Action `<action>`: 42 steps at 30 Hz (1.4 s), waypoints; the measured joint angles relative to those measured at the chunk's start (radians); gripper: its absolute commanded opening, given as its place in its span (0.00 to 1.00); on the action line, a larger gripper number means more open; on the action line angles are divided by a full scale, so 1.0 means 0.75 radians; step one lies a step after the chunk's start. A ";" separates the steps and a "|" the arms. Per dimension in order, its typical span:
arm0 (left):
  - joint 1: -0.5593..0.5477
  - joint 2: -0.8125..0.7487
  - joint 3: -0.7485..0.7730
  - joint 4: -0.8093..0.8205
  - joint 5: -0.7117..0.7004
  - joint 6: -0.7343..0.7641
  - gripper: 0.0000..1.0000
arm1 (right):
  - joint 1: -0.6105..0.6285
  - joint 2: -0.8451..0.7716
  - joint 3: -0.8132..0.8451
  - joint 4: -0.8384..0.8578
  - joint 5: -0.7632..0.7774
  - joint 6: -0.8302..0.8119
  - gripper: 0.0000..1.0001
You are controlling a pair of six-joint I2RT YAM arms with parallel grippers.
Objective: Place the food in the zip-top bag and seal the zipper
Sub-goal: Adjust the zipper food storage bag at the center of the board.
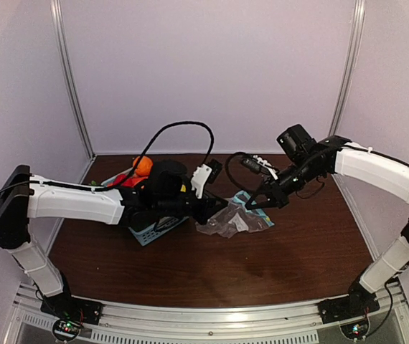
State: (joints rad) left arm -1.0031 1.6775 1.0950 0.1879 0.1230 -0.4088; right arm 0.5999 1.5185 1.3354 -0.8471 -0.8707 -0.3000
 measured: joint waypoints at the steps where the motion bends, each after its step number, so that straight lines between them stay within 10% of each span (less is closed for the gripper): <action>1: -0.001 -0.011 -0.033 0.032 -0.008 0.009 0.00 | -0.015 0.020 -0.011 0.014 -0.051 0.028 0.00; 10: 0.021 -0.045 -0.112 0.089 -0.031 0.106 0.00 | -0.091 0.085 0.107 -0.073 -0.226 0.096 0.30; 31: 0.021 0.018 0.139 -0.222 0.062 -0.091 0.00 | 0.444 -0.052 0.224 0.016 1.160 -0.355 0.37; 42: 0.021 0.020 0.154 -0.233 0.159 -0.164 0.00 | 0.617 -0.008 0.190 0.119 1.571 -0.506 0.31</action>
State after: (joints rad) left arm -0.9871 1.6924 1.2102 0.0132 0.2424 -0.5320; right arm 1.0626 1.5127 1.4780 -0.7578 0.3077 -0.6792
